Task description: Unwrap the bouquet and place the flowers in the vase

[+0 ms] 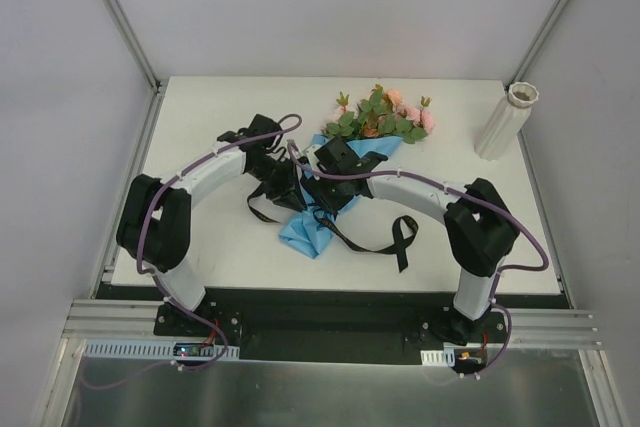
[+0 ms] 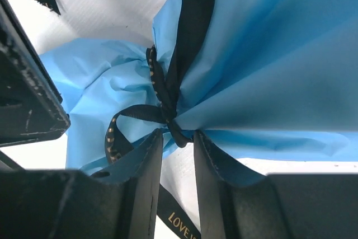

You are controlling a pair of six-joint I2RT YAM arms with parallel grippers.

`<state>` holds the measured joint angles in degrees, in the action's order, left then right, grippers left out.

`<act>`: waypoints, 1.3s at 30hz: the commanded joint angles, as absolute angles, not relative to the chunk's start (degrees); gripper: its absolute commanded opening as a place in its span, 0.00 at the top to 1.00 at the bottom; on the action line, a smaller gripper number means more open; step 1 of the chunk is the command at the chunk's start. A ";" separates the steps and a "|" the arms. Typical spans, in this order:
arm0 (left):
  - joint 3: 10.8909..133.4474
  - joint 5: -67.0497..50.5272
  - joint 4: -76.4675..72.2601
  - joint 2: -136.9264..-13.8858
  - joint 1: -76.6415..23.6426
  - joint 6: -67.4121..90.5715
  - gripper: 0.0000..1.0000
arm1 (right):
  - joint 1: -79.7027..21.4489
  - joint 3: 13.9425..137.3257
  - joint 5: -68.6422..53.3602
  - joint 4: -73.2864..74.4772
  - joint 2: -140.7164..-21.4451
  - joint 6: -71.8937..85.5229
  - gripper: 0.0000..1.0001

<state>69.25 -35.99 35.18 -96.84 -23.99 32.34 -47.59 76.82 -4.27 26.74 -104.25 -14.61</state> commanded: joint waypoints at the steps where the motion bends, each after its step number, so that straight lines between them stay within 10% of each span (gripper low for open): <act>1: 67.86 -36.13 33.40 -97.64 -24.35 30.85 0.83 | -48.25 76.55 -2.63 24.17 -105.64 -15.82 0.69; 12: 65.21 -35.24 30.94 -99.92 -24.26 30.59 0.95 | -48.60 73.92 -0.35 22.76 -103.45 -13.89 0.99; 39: 62.58 -27.86 27.33 -100.99 -24.26 27.51 1.00 | -46.85 72.33 4.13 30.05 -83.94 -1.94 0.99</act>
